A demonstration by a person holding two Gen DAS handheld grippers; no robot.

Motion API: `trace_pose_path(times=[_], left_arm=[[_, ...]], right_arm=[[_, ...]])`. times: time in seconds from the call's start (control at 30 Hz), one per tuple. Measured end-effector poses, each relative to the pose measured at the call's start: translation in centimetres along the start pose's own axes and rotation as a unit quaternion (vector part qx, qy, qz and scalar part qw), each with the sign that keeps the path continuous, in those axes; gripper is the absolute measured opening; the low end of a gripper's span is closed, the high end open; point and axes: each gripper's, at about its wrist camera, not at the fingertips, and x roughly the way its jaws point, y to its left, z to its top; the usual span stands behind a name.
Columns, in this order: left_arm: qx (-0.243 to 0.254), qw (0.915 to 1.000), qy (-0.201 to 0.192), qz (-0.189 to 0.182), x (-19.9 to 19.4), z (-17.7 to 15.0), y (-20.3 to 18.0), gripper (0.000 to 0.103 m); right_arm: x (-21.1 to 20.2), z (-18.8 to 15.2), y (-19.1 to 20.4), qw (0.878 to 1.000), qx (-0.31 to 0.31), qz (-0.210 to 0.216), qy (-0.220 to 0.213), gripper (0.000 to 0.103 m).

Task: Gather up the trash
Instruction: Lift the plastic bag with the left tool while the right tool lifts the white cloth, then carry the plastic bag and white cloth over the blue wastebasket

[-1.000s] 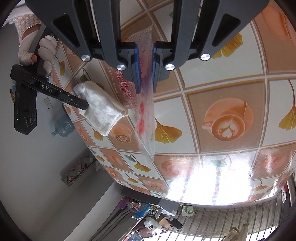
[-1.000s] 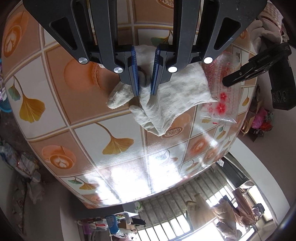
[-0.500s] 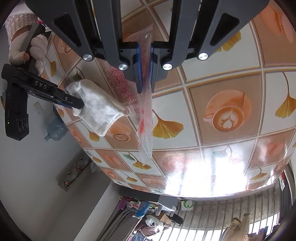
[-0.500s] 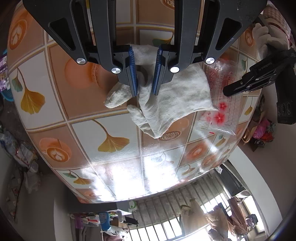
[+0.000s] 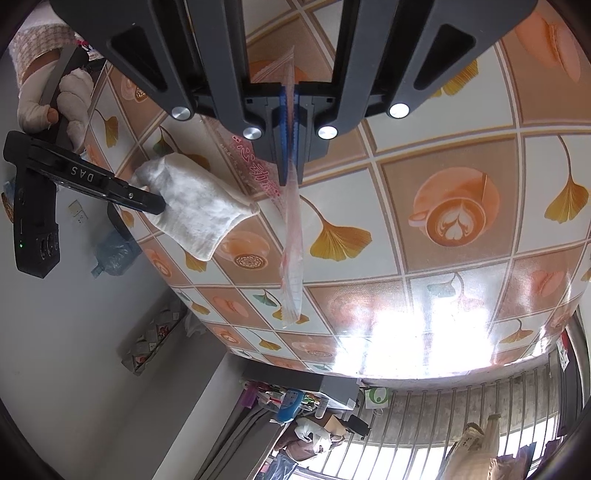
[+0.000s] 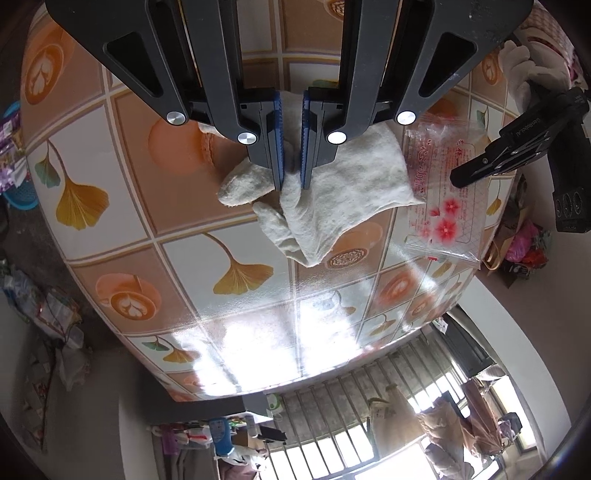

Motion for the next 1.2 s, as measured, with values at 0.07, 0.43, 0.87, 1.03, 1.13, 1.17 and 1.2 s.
trace_pose_path(times=[0.07, 0.43, 0.87, 1.03, 1.13, 1.17, 1.2], left_arm=[[0.001, 1.0000, -0.004, 0.000, -0.3, 0.2, -0.1, 0.002], [0.013, 0.9993, -0.035, -0.008, -2.2, 1.8, -1.2, 0.002], [0.038, 0.9971, -0.065, -0.016, -3.4, 3.8, -3.4, 0.002], [0.055, 0.9957, -0.073, -0.020, -3.5, 5.0, -4.8, 0.002], [0.067, 0.9948, -0.073, -0.024, -3.2, 5.7, -6.0, 0.002], [0.073, 0.9943, -0.073, -0.025, -3.1, 6.0, -6.5, 0.002], [0.079, 0.9939, -0.072, -0.026, -3.0, 6.2, -7.0, 0.002]], right_arm=[[-0.5, 0.3, -0.3, 1.000, 0.006, 0.000, -0.008, 0.006], [-3.6, 1.0, -2.2, 0.998, 0.029, -0.007, -0.056, 0.006], [-5.8, 0.8, -4.0, 0.994, 0.051, -0.018, -0.097, 0.006], [-6.8, 0.9, -5.3, 0.991, 0.062, -0.024, -0.115, 0.006], [-7.4, 0.8, -6.1, 0.989, 0.072, -0.031, -0.125, 0.006], [-7.6, 0.7, -6.5, 0.988, 0.075, -0.032, -0.127, 0.006], [-7.8, 0.7, -6.9, 0.988, 0.079, -0.034, -0.130, 0.006]])
